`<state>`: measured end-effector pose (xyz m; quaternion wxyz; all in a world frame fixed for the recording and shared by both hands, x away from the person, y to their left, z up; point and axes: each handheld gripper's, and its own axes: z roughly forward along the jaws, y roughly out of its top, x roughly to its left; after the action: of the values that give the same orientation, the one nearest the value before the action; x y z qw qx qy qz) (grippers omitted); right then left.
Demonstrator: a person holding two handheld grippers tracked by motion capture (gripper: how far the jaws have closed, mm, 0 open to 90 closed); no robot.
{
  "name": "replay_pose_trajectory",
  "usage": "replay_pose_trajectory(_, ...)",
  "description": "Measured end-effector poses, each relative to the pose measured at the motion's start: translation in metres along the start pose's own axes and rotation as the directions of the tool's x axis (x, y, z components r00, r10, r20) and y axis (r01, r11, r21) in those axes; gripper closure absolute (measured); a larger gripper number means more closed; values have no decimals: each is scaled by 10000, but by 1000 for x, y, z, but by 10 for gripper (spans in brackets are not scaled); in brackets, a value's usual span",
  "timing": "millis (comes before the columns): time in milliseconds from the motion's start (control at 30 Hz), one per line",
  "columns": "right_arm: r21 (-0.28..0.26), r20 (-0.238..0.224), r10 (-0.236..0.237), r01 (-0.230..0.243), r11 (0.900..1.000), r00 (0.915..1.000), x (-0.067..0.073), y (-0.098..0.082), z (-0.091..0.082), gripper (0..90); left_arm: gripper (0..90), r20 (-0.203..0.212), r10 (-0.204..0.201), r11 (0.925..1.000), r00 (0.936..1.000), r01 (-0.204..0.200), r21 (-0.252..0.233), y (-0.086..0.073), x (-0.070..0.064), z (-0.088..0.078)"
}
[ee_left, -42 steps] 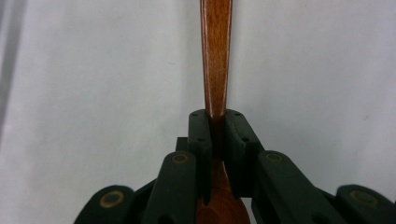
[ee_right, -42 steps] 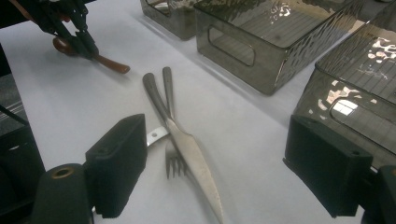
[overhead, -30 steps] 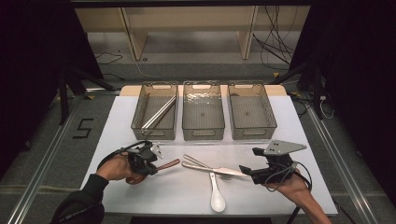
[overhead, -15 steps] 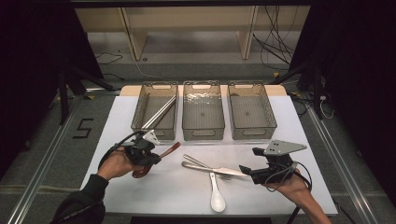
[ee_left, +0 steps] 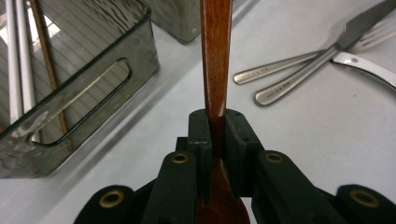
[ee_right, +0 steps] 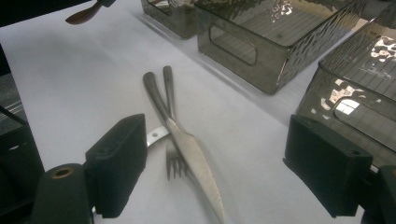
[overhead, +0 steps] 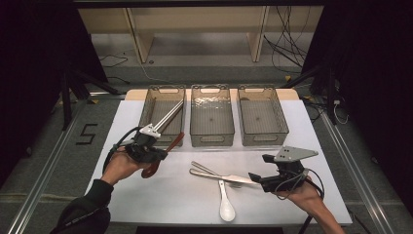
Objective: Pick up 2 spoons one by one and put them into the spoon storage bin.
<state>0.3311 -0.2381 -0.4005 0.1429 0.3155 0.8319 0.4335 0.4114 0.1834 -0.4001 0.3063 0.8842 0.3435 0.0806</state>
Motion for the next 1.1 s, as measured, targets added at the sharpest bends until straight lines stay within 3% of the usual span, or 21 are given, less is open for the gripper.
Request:
replay_pose_trajectory(233, -26, 23, 67, -67, 10000, 10000, -1, -1, 0, 219, 814, 33, -308, 9992, 9995, 309, -265, 8, 3, -1)
replay_pose_trajectory(567, -51, 36, 64, -64, 10000, 10000, -1, -1, -1, 219, 814, -81, -402, 9972, 9992, 396, -636, 24, 4, -1)
replay_pose_trajectory(867, -55, 41, 63, -63, 10000, 10000, -1, -1, -1, 219, 814, -15, -668, 9928, 9978, 663, -999, 36, 6, 0)
replay_pose_trajectory(1100, -66, 55, 62, -61, 10000, 10000, -1, -1, -1, 219, 814, 77, -845, 9873, 9964, 848, -1346, 54, 7, 7)
